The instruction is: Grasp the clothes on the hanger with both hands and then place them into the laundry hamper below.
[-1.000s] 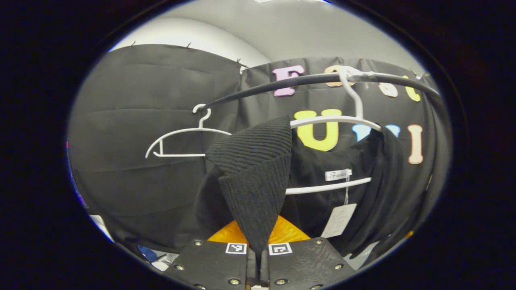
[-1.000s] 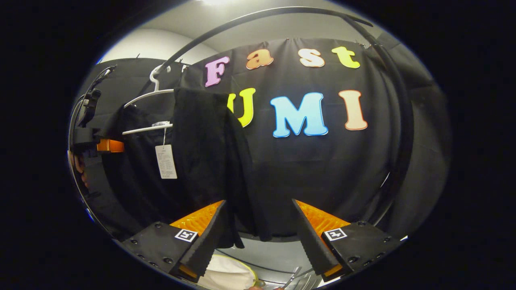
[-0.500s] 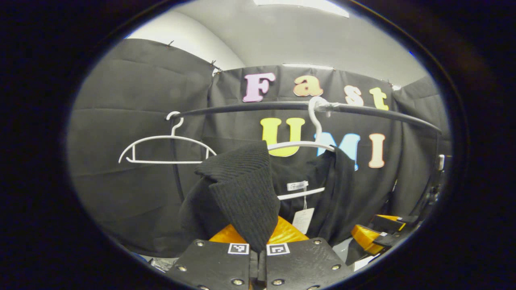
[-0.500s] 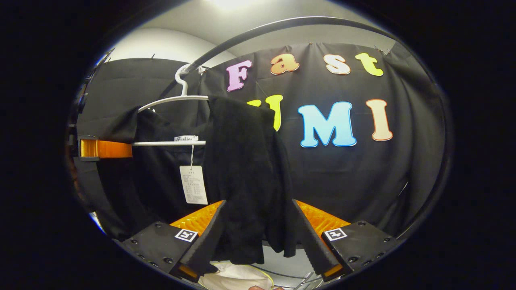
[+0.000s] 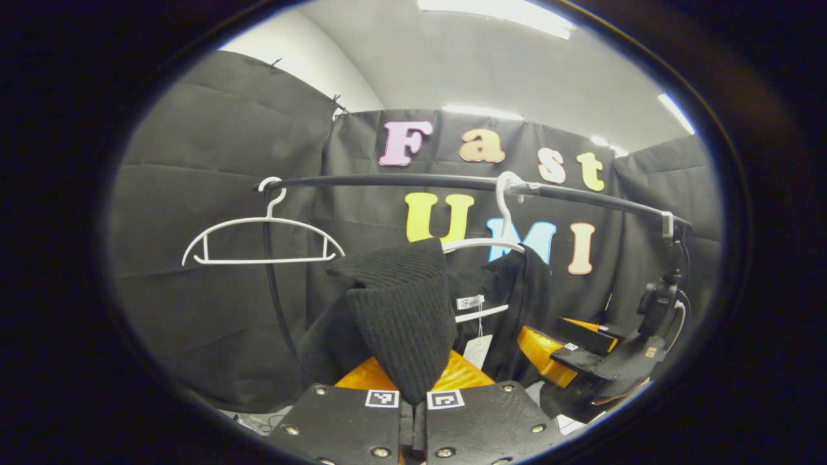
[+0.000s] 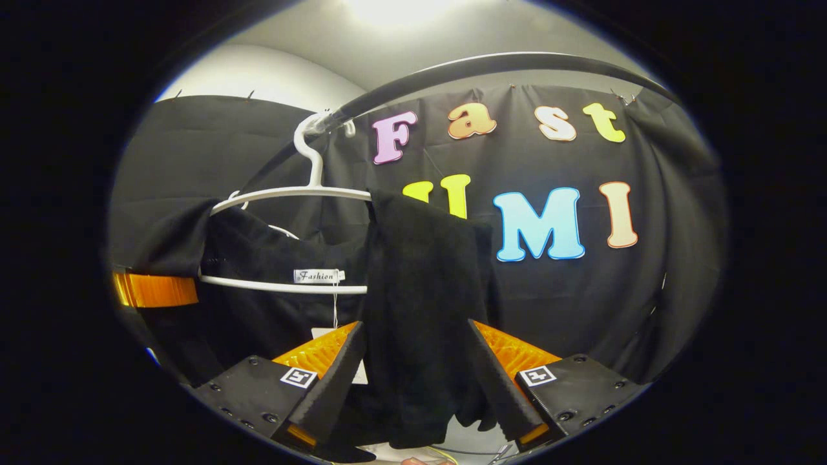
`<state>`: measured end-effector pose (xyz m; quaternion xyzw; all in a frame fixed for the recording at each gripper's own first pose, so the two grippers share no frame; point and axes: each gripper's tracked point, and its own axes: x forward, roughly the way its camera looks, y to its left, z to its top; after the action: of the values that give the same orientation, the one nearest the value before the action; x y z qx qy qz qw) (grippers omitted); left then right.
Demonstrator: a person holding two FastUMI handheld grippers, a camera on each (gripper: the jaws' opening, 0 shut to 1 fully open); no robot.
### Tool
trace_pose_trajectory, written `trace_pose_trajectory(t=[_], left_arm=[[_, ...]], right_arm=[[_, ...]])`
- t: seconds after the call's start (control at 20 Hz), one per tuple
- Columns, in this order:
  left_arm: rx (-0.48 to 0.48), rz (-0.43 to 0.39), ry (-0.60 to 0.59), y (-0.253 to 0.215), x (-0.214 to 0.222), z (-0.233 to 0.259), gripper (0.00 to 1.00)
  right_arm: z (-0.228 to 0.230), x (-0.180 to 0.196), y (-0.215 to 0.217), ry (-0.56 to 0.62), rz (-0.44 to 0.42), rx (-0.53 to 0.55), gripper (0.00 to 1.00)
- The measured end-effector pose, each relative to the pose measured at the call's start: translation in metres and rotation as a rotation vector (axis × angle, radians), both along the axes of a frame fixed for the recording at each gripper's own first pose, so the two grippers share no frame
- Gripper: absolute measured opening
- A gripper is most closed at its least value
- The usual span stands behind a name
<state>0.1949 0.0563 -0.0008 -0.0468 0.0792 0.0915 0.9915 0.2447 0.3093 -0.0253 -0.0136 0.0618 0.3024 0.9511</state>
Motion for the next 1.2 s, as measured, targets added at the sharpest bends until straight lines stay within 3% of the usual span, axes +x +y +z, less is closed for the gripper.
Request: trace_pose_trajectory(t=[0.05, 0.1, 0.2, 0.55, 0.6, 0.7, 0.75, 1.1, 1.2], left_arm=[[-0.006, -0.003, -0.005, -0.001, 0.003, -0.001, 0.01], [-0.008, -0.005, -0.007, -0.002, 0.005, -0.004, 0.00], [-0.003, -0.012, -0.011, 0.001, 0.005, -0.005, 0.00], [-0.001, -0.017, -0.019, 0.008, -0.004, -0.005, 0.01], [-0.003, -0.014, -0.021, 0.010, -0.006, -0.004, 0.00], [-0.007, -0.016, -0.021, 0.014, -0.008, -0.005, 0.00], [-0.007, -0.015, -0.020, 0.017, -0.009, -0.007, 0.00], [-0.001, -0.019, -0.030, 0.009, -0.011, -0.009, 0.00], [0.005, -0.018, -0.035, 0.005, -0.013, -0.007, 0.00]], right_arm=[[-0.001, 0.002, 0.005, 0.004, 0.003, -0.003, 0.98], [-0.003, 0.006, 0.009, 0.006, -0.001, -0.005, 0.93], [-0.008, 0.012, 0.017, 0.015, -0.013, -0.015, 1.00], [-0.023, 0.035, 0.019, 0.014, -0.056, -0.044, 0.98], [-0.023, 0.037, 0.018, 0.009, -0.055, -0.040, 0.92], [-0.021, 0.044, 0.014, -0.020, -0.056, -0.048, 0.98], [-0.021, 0.047, 0.015, -0.033, -0.049, -0.050, 0.93], [-0.022, 0.063, 0.030, -0.037, 0.046, -0.003, 0.93], [-0.021, 0.070, 0.025, -0.030, 0.065, 0.016, 0.56]])
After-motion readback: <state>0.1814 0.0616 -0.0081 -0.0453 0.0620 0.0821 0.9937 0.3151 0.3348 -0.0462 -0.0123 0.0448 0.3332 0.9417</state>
